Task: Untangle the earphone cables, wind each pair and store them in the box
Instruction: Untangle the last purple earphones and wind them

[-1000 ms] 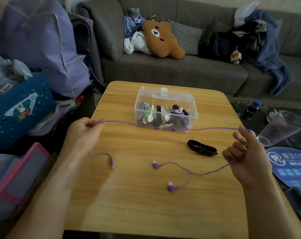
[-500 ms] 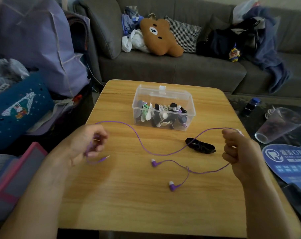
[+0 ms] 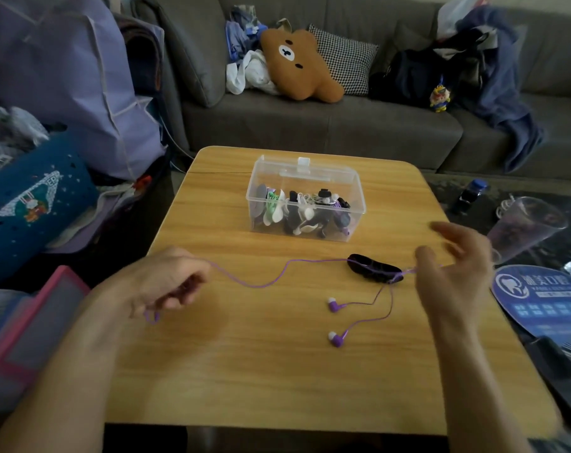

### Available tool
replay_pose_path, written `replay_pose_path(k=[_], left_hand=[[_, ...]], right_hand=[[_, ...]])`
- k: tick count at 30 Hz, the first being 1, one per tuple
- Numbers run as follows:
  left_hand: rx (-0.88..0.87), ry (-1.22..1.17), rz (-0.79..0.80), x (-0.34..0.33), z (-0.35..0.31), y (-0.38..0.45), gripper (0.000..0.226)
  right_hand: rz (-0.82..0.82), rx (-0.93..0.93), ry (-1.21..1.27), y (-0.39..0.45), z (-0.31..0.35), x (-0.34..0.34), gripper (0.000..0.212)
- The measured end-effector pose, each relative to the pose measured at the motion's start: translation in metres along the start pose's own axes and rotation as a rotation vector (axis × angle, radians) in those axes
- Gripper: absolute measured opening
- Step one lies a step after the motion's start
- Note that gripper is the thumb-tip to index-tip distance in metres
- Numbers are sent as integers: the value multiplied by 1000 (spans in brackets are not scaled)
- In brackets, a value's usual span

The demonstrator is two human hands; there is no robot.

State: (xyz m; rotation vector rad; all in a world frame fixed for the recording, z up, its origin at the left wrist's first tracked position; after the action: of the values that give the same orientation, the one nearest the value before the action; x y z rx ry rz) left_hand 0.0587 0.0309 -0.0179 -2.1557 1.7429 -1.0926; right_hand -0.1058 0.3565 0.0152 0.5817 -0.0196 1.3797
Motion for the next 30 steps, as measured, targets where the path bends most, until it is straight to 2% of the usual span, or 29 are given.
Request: replay_pose_path(k=[2, 5, 6, 8, 11, 12, 16, 19, 22, 25, 28, 30], left_hand=[[-44, -52, 96, -20, -12, -3, 20], [-154, -65, 104, -43, -27, 0, 25], [-207, -74, 95, -48, -32, 1, 27], [-299, -105, 124, -55, -38, 1, 26], [-365, -128, 191, -56, -36, 1, 26], [-374, -124, 203, -55, -35, 1, 26], [-352, -31, 328, -52, -31, -4, 35], [-358, 33, 380, -48, -31, -10, 41], [-412, -14, 341, -41, -34, -12, 37], [-437, -126, 274, -38, -35, -8, 33], [-454, -189, 265, -45, -36, -5, 33], [-462, -173, 271, -53, -38, -5, 34]], right_hand=[[254, 189, 156, -23, 27, -30, 20], [728, 344, 188, -72, 53, -74, 35], [833, 346, 177, -84, 55, -85, 40], [913, 267, 197, -95, 51, -98, 33], [837, 120, 240, -86, 42, -97, 5], [802, 113, 234, -80, 40, -94, 3], [732, 106, 230, -52, 37, -71, 13], [525, 85, 258, -26, 28, -48, 12], [276, 41, 140, -6, 11, -31, 9], [187, 20, -3, 1, -3, -24, 10], [107, 87, -175, -10, 3, -26, 9], [124, 289, -105, -24, 25, -34, 15]])
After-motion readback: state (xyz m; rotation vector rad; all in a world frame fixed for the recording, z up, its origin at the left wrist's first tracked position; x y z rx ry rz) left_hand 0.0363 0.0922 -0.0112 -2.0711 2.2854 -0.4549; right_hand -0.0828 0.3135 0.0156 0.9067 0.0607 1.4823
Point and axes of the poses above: each hand's wrist, its own y-axis towards the middle knuckle, its own x-axis out of the back of the hand, z = x × y, the point moved 5 cm from there along y, towards the middle knuckle, and after that the axes turned 5 degrees about y, right-handed, at the moved point
